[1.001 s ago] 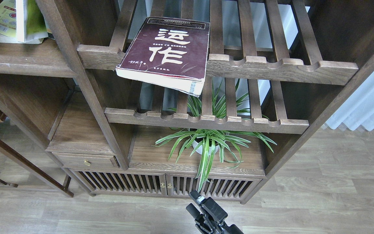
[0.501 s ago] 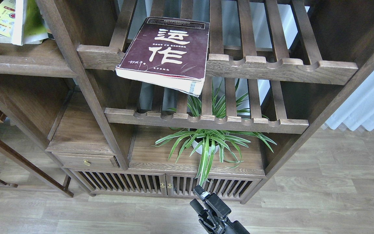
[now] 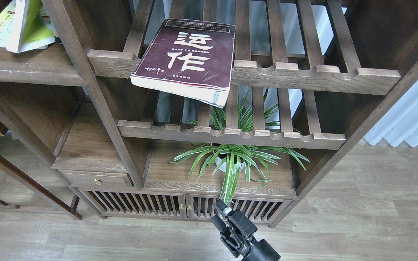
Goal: Organize books on shelf
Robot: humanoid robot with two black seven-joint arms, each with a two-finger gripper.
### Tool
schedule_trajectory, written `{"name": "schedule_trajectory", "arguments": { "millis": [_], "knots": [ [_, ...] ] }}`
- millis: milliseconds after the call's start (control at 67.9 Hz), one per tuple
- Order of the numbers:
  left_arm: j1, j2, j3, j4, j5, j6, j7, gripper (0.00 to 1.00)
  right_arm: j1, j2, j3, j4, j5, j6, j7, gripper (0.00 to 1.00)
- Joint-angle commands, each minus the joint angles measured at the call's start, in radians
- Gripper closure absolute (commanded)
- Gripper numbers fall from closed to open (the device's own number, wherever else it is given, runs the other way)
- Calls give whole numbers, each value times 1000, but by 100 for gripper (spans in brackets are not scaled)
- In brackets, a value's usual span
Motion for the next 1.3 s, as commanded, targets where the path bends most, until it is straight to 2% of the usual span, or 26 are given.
{"name": "schedule_trajectory", "arguments": {
  "millis": [0, 250, 559, 1045, 1281],
  "knots": [
    [54, -38, 14, 8, -35, 0, 5, 0, 11, 0, 0, 13, -5, 0, 0, 19],
    [157, -136, 20, 20, -36, 0, 8, 0, 30, 0, -5, 80, -36, 0, 0, 19],
    [218, -172, 24, 60, -36, 0, 3, 0, 79, 0, -3, 167, -131, 0, 3, 20],
    [227, -172, 26, 95, -36, 0, 5, 0, 290, 0, -20, 264, -182, 0, 115, 21],
    [239, -172, 27, 96, -36, 0, 8, 0, 379, 0, -39, 276, -203, 0, 136, 21]
  ]
}}
